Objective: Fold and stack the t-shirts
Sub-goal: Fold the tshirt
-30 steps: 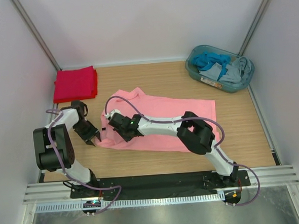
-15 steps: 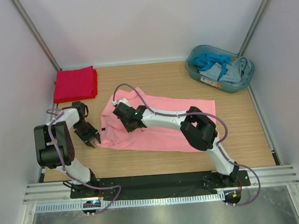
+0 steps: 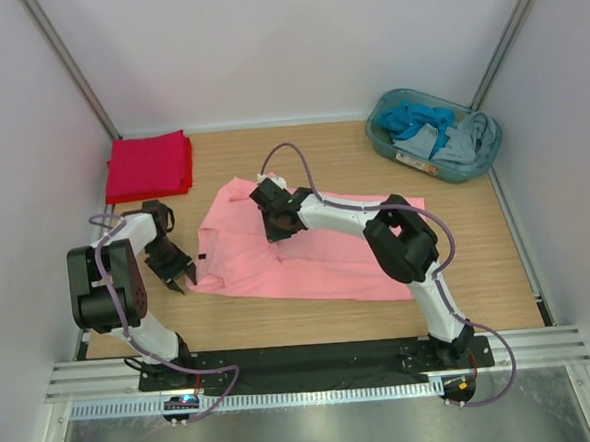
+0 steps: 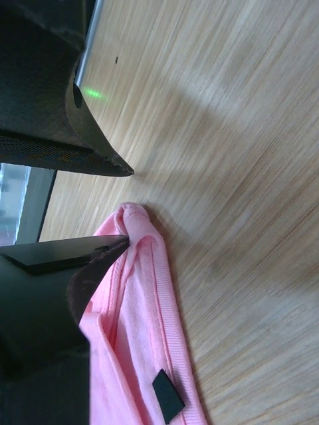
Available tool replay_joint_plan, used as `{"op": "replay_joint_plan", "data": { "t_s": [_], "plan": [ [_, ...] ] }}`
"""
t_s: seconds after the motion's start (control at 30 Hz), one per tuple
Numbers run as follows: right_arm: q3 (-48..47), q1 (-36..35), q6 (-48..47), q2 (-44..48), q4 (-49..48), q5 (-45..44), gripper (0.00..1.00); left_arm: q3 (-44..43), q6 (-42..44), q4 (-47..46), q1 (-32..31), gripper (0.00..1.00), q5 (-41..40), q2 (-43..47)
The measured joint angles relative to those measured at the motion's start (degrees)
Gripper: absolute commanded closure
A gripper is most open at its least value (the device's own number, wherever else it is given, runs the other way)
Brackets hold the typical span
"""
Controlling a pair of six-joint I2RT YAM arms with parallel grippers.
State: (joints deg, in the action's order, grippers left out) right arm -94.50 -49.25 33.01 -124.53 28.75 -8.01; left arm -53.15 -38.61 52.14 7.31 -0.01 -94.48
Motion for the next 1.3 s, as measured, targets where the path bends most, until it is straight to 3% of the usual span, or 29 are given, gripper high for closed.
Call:
{"op": "replay_joint_plan", "data": {
  "t_s": [0.23, 0.37, 0.6, 0.77, 0.97, 1.3],
  "plan": [
    [-2.56, -0.39, -1.31, 0.07, 0.2, 4.22, 0.68, -0.81, 1.66, 0.24, 0.0, 0.55, 1.07, 4.13],
    [-6.6, -0.39, -4.07, -0.02, 0.42, 8.26, 0.64, -0.46, 2.27, -1.49, 0.02, 0.55, 4.39, 10.36],
    [-16.72, -0.39, -9.66, -5.42, 0.37, 14.75, 0.62, 2.49, 5.01, -6.12, 0.07, 0.59, 13.22, 11.02],
    [-18.23, -0.37, -13.4, -9.94, 0.83, 17.99, 0.61, 3.19, 6.64, -6.67, 0.07, 0.63, 15.61, 9.01],
    [-23.69, 0.87, -17.73, -15.1, 2.49, 23.91, 0.61, 2.16, 9.55, -6.95, 0.07, 0.63, 15.52, 8.09],
    [-25.79, 2.89, -22.18, -15.5, 0.72, 26.77, 0.61, 1.95, 10.38, -6.86, 0.11, 0.68, 13.0, 5.64]
  ]
}}
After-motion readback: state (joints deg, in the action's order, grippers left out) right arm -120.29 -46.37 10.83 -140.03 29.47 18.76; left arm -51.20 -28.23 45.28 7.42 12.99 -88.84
